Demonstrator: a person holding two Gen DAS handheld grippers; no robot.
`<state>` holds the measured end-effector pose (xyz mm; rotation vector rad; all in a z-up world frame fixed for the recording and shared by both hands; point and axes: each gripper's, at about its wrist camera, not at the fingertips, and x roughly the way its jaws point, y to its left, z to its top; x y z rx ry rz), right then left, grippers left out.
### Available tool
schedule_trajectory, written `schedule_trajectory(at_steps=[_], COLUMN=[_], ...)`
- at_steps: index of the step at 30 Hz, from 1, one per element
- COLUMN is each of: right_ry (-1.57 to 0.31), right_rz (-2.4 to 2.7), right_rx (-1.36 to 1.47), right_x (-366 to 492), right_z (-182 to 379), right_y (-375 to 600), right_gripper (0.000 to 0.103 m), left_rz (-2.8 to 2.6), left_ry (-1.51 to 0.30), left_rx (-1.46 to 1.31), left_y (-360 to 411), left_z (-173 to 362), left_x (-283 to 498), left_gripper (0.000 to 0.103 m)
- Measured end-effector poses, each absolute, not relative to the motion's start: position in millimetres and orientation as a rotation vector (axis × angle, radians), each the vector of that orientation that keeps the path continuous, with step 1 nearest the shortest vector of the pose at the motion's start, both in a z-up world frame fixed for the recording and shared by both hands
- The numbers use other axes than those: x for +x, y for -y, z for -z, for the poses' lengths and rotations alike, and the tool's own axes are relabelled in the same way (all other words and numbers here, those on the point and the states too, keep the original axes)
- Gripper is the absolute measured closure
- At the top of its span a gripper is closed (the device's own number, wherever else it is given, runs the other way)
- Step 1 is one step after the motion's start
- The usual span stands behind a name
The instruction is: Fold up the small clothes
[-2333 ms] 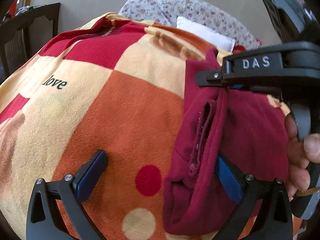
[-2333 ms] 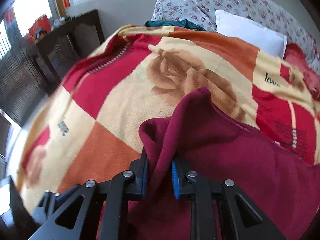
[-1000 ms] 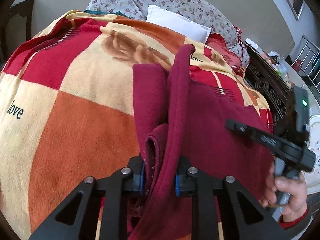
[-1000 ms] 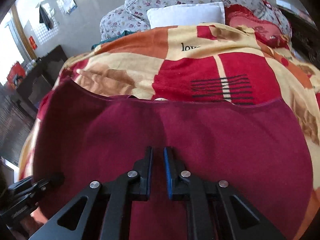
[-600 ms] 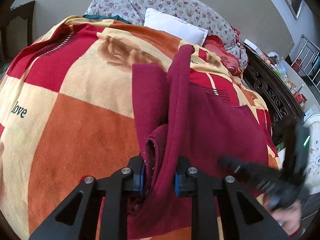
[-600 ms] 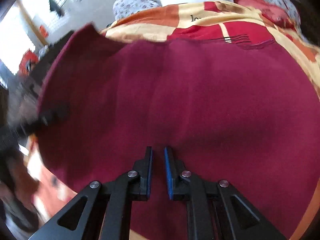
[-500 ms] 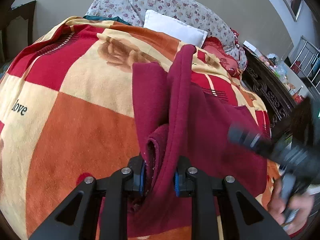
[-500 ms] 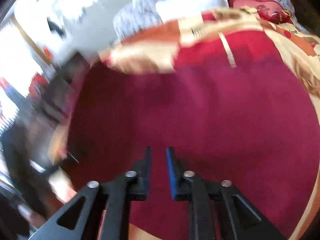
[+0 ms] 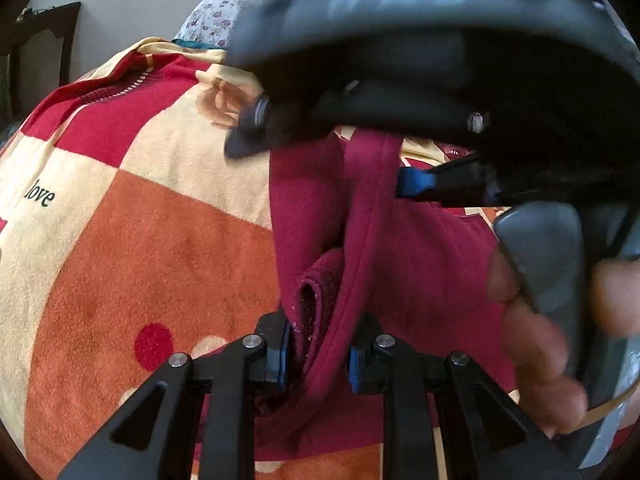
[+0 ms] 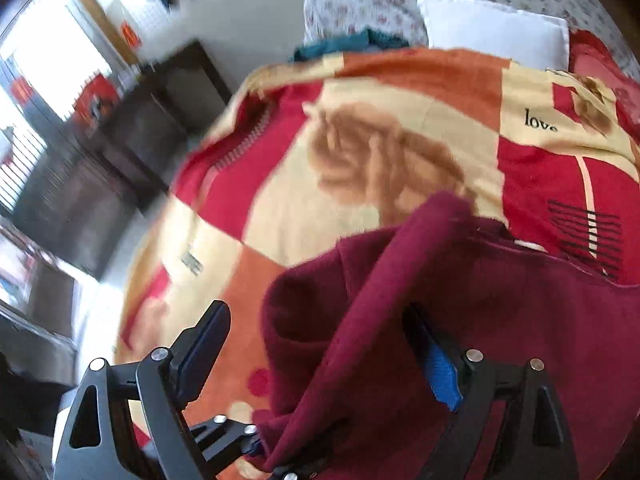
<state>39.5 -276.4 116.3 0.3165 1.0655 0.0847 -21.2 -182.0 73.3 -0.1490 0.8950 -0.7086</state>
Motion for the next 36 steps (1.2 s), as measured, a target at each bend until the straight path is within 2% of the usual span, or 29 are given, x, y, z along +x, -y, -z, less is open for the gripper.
schedule_trajectory(at_steps=[1, 3, 4, 6, 8, 9, 11, 13, 19, 22, 23, 25, 31, 36], right_ry=[-1.072, -1.060, -1.038, -0.987, -0.950, -0.936, -0.916, -0.895, -0.870, -0.851, -0.846, -0.834, -0.793, -0.824], right_rz=[-0.072, -0.034, -0.034, -0.032, -0.034, -0.039, -0.040, -0.055, -0.064, -0.064, -0.063, -0.057, 0.010, 0.147], right_rx=[0.287, 0.240, 0.254, 0.285, 0.323, 0.337, 0.374, 0.428, 0.418, 0.408, 0.407, 0.402, 0.349, 0.284], right_x=[37, 31, 26, 16, 6, 2, -4, -9, -18, -25, -28, -34, -63, -92], right_z=[-112, -106, -106, -111, -116, -118, -121, -123, -132, -138, -141, -146, -170, -161], right_y=[277, 281, 286, 298, 313, 318, 329, 337, 340, 346, 350, 357, 397, 445], right_gripper=[0.049, 0.075, 0.081, 0.083, 0.085, 0.085, 0.085, 0.085, 0.086, 0.086, 0.086, 0.086, 0.086, 0.087], left_rz=[0.706, 0.705, 0.709, 0.724, 0.730, 0.725, 0.722, 0.726, 0.626, 0.666, 0.684, 0.726, 0.874, 0.984], left_ry=[-0.895, -0.898, -0.891, -0.869, -0.829, -0.810, -0.750, -0.727, -0.705, -0.760, -0.774, -0.777, -0.694, -0.698], left_rx=[-0.148, -0.141, -0.142, -0.142, -0.132, -0.133, -0.137, -0.109, 0.098, 0.044, 0.026, -0.006, 0.027, 0.115], left_y=[183, 182, 178, 170, 158, 153, 147, 154, 181, 180, 179, 182, 227, 296], left_z=[-73, -73, -75, -80, -88, -90, -95, -94, -72, -70, -73, -85, -123, -115], left_x=[-22, -23, -26, -33, -43, -47, -55, -60, -63, -59, -60, -68, -119, -154], left_gripper=[0.083, 0.082, 0.081, 0.073, 0.050, 0.042, 0.016, 0.013, 0.014, 0.051, 0.058, 0.065, 0.066, 0.066])
